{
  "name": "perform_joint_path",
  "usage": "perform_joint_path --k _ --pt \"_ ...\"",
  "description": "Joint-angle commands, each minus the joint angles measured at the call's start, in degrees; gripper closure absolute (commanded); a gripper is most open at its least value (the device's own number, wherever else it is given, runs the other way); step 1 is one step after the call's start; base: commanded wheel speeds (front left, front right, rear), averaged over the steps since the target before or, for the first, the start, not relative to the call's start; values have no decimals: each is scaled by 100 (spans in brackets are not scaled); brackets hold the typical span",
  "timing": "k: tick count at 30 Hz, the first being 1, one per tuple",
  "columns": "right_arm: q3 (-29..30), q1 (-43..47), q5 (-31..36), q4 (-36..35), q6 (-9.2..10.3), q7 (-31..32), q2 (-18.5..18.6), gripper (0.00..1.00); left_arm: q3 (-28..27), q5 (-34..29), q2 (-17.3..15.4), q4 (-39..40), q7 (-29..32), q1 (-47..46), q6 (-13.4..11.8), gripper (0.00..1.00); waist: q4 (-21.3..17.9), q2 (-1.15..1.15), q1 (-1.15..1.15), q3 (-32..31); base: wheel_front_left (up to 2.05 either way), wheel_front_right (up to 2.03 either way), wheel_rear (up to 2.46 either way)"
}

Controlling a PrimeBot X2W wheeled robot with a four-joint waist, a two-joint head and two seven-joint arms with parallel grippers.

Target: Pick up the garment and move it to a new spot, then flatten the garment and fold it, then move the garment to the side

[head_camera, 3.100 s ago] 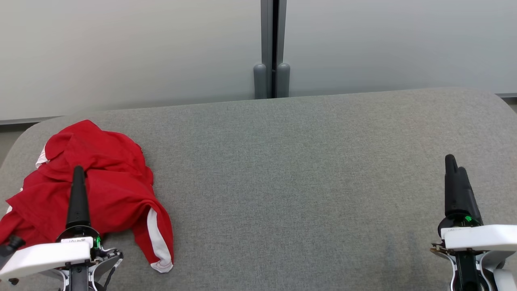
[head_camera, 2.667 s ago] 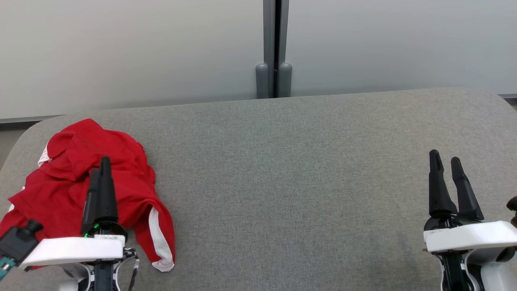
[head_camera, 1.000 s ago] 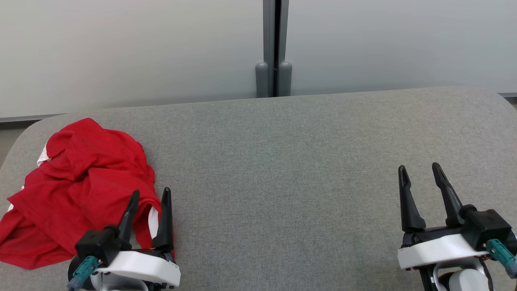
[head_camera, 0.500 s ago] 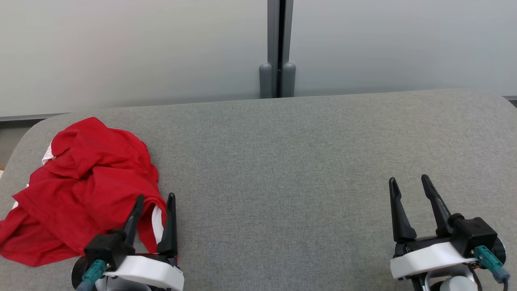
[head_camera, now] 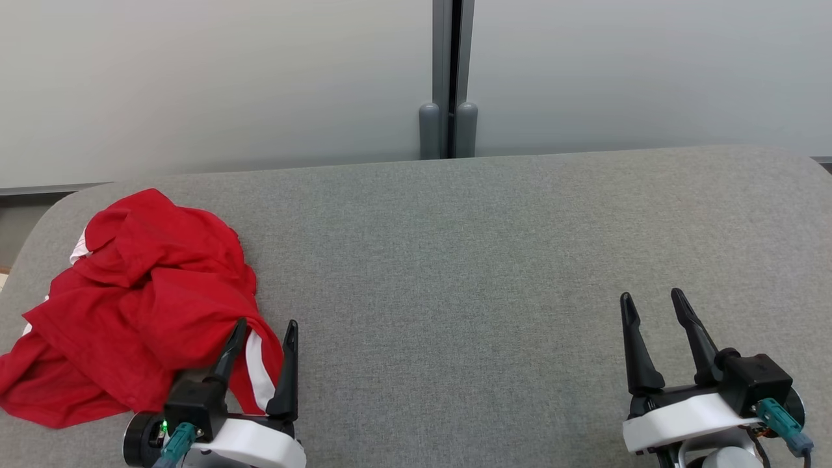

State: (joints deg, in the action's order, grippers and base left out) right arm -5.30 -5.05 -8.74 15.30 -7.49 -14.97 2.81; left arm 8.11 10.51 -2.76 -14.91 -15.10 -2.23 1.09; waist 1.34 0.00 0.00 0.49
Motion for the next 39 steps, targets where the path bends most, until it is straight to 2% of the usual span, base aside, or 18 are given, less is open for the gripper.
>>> perform_joint_path --k 1,11,16,26,27,28,29,39 --pt "-9 -77 -70 5 0 -34 14 0 -29 57 -24 -14 -10 28 -31 0 -5 0 0 -6 0 0 0" --pt "-23 -85 -240 78 0 -34 15 0 7 134 -23 -84 -9 31 -17 0 -3 0 0 -18 0 0 0" --pt "-16 10 -314 53 0 -33 13 0 43 74 -24 -125 -7 -59 0 0 220 0 0 -41 0 0 0" --pt "-323 123 -433 86 0 -22 16 0 -105 20 -24 -137 -7 55 -51 0 1483 0 0 -177 0 0 0" --pt "-323 123 -433 86 0 -22 16 0 -105 20 -24 -137 -7 55 -51 0 1483 0 0 -177 0 0 0" --pt "-389 126 -446 103 -1 -22 13 0 -169 -7 -24 -117 -7 66 -49 0 1739 0 0 -185 0 0 0" --pt "-389 126 -446 103 -1 -22 13 0 -169 -7 -24 -117 -7 66 -49 0 1739 0 0 -185 0 0 0" --pt "-677 85 -637 168 0 -22 14 0 -486 -136 -22 -58 -6 212 43 0 2665 0 0 -229 0 0 0"
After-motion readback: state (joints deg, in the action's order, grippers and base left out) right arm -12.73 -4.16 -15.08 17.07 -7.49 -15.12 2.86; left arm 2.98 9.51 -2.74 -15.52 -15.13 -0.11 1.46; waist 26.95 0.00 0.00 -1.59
